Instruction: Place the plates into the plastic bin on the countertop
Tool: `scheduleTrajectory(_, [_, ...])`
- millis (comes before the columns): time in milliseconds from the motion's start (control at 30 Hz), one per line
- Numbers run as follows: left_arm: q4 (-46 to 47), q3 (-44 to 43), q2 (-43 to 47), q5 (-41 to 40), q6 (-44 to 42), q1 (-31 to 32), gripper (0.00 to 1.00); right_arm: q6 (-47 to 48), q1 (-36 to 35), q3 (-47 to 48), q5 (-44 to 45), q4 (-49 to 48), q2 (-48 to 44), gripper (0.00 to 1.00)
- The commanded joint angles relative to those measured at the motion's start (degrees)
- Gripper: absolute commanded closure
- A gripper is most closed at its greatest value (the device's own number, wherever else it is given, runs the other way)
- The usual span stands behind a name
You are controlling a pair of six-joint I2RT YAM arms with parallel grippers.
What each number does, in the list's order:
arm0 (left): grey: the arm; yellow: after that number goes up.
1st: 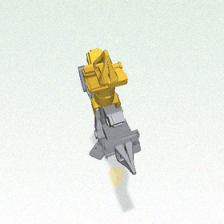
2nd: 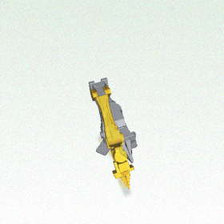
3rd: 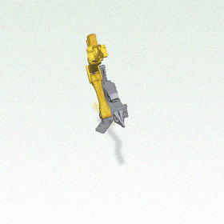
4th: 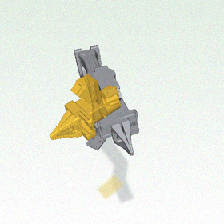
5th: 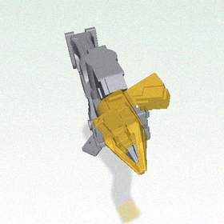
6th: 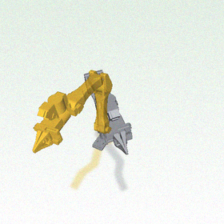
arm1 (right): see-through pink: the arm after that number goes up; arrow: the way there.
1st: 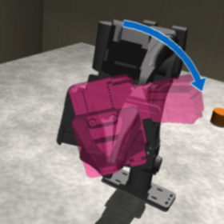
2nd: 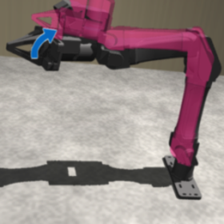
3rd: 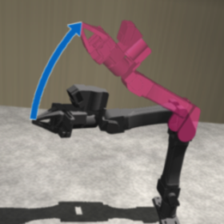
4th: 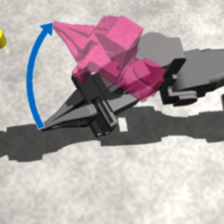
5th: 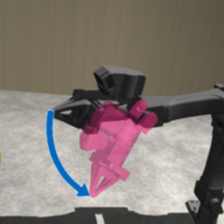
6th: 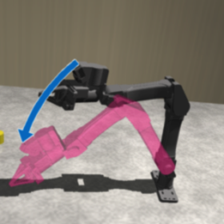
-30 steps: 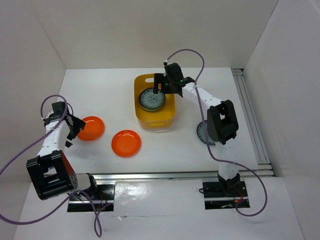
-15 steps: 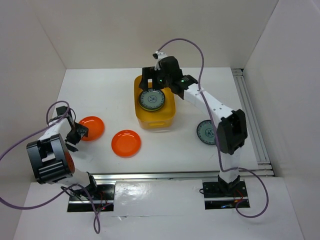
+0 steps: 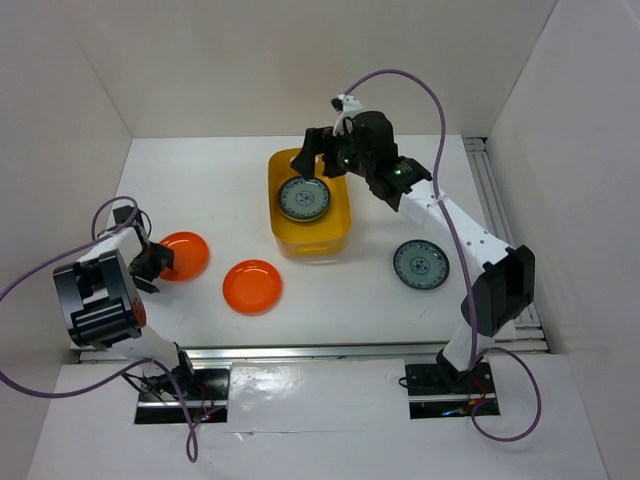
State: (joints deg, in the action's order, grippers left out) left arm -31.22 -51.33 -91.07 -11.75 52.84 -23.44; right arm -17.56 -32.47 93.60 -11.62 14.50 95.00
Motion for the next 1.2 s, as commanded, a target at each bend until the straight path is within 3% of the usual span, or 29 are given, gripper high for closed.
scheduleTrajectory(0, [0.7, 0.0, -2.7, -1.1, 1.2, -0.3, 0.19, -0.2, 1.0, -1.6, -1.3, -3.3, -1.5, 0.0])
scheduleTrajectory(167, [1.8, -0.5, -4.0, -1.6, 1.2, -0.3, 0.36, -0.7, 1.0, -1.6, -1.8, -3.3, -1.5, 0.0])
scheduleTrajectory(300, [2.3, -0.5, -5.4, -2.1, 1.2, -0.3, 0.42, -0.7, 1.0, -1.1, -1.8, -3.3, -1.0, 0.0])
scheduleTrajectory(367, [3.5, -0.5, -6.1, -2.1, 0.6, -0.3, 0.56, -0.7, 1.5, -1.1, -1.8, -2.7, -1.0, 0.0])
scheduleTrajectory(433, [4.1, -1.2, -7.6, -0.9, -0.1, -0.3, 0.61, -0.7, 2.1, -0.5, -1.8, -2.2, -1.0, 0.0])
scheduleTrajectory(500, [3.6, -2.3, -8.9, -0.9, -0.7, -0.3, 0.78, -1.2, 2.8, -0.5, -1.8, -2.2, -1.5, 0.0])
scheduleTrajectory(533, [3.6, -2.9, -9.4, -0.4, -0.7, -0.3, 0.79, -1.2, 2.8, -1.1, -1.8, -2.2, -2.0, 0.0])
scheduleTrajectory(567, [3.6, -2.9, -10.2, -0.4, -0.7, -0.3, 0.92, -1.8, 3.5, -1.1, -1.8, -2.2, -2.0, 0.0])
scheduleTrajectory(600, [3.6, -3.4, -10.2, -0.4, -0.7, -0.3, 0.97, -1.8, 3.5, -1.7, -1.8, -2.2, -2.0, 0.0])
scheduleTrajectory(933, [1.5, -12.3, -8.6, 0.0, -6.1, 0.9, 1.0, -2.3, 5.8, -1.7, -1.8, -0.4, -3.8, 0.0])
scheduleTrajectory(1167, [2.0, -19.3, 3.5, 5.0, -8.7, 3.5, 1.0, -2.8, 7.0, -0.4, 1.7, 3.2, -4.4, 0.0])
